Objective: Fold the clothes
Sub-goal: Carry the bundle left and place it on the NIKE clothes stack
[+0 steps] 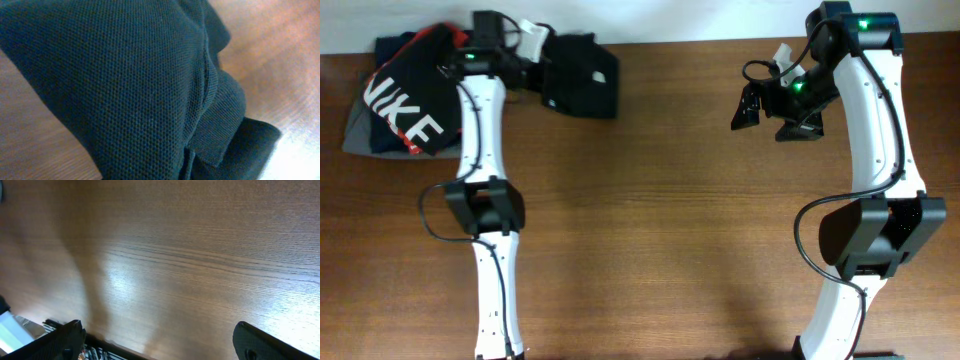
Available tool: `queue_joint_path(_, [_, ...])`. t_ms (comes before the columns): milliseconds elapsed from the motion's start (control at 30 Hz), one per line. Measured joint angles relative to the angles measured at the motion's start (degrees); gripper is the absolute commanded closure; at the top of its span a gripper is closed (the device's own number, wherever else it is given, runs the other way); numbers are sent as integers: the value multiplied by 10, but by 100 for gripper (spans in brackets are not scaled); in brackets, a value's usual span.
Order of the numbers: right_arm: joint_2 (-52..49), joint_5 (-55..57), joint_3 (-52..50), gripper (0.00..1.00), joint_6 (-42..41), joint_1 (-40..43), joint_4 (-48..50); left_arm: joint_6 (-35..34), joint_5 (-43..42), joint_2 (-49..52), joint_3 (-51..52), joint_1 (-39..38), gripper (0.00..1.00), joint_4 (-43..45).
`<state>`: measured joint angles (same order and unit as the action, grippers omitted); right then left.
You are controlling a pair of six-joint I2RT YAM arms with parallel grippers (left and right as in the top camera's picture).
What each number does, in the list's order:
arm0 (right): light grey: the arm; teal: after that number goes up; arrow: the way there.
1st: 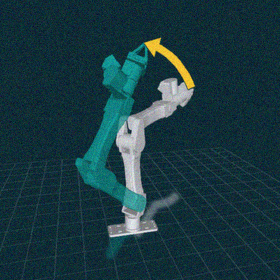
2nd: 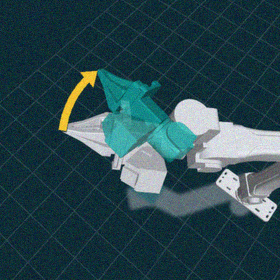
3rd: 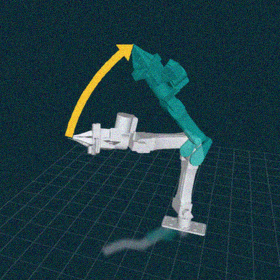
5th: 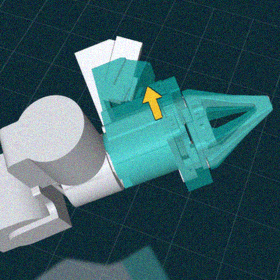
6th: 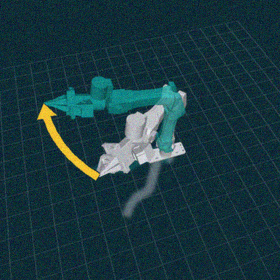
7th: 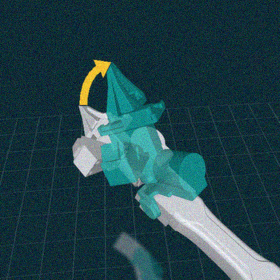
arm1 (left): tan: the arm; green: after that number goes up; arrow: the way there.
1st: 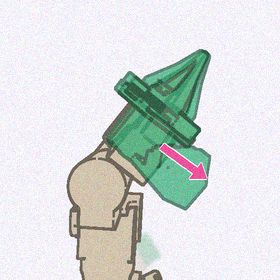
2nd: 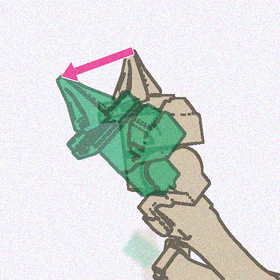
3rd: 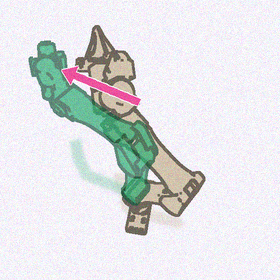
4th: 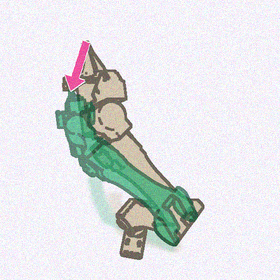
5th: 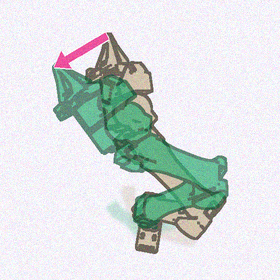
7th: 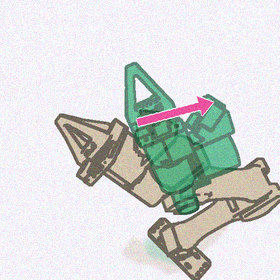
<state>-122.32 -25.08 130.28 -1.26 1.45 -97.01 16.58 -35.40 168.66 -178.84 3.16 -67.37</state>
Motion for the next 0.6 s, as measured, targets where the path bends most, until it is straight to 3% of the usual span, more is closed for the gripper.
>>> queue_joint_path(600, [0,0,0,1,0,0,0,-12,14,-129,0,123,100,2])
